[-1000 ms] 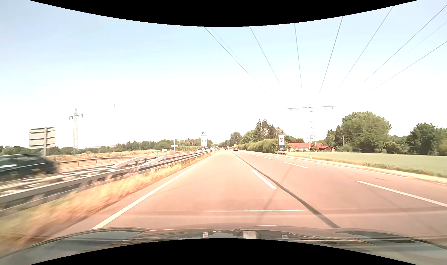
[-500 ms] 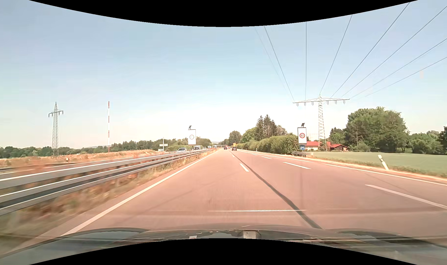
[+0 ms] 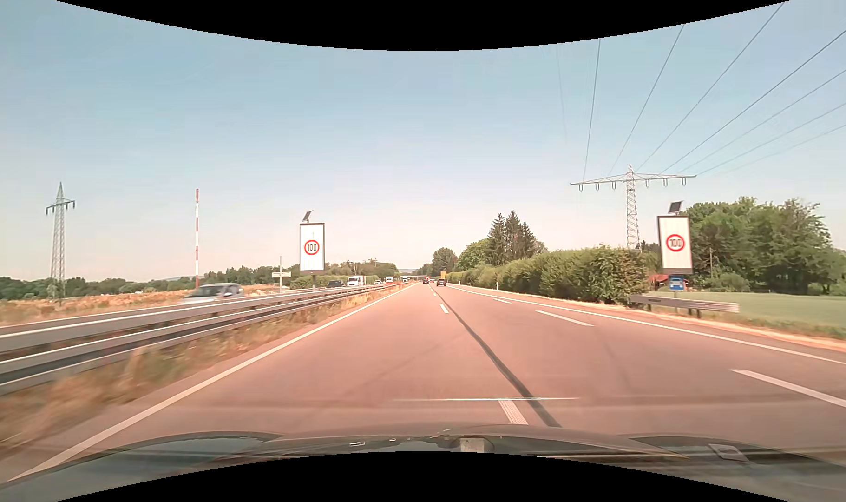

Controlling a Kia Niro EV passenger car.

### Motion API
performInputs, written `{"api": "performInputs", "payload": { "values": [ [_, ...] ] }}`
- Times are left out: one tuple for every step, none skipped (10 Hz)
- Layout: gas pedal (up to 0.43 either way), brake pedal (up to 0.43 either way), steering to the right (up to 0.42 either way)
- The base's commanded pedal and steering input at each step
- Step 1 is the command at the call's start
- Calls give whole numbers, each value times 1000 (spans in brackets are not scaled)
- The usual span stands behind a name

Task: Follow the waypoints while adhering to traffic rules and regulations

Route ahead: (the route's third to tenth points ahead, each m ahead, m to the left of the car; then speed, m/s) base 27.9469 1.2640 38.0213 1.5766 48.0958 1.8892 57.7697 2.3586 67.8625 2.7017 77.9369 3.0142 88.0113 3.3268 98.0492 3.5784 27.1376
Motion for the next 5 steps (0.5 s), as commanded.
{"api": "performInputs", "payload": {
  "values": [
    [177,0,0],
    [177,0,0],
    [177,0,0],
    [177,0,-1],
    [177,0,-1]
  ]
}}
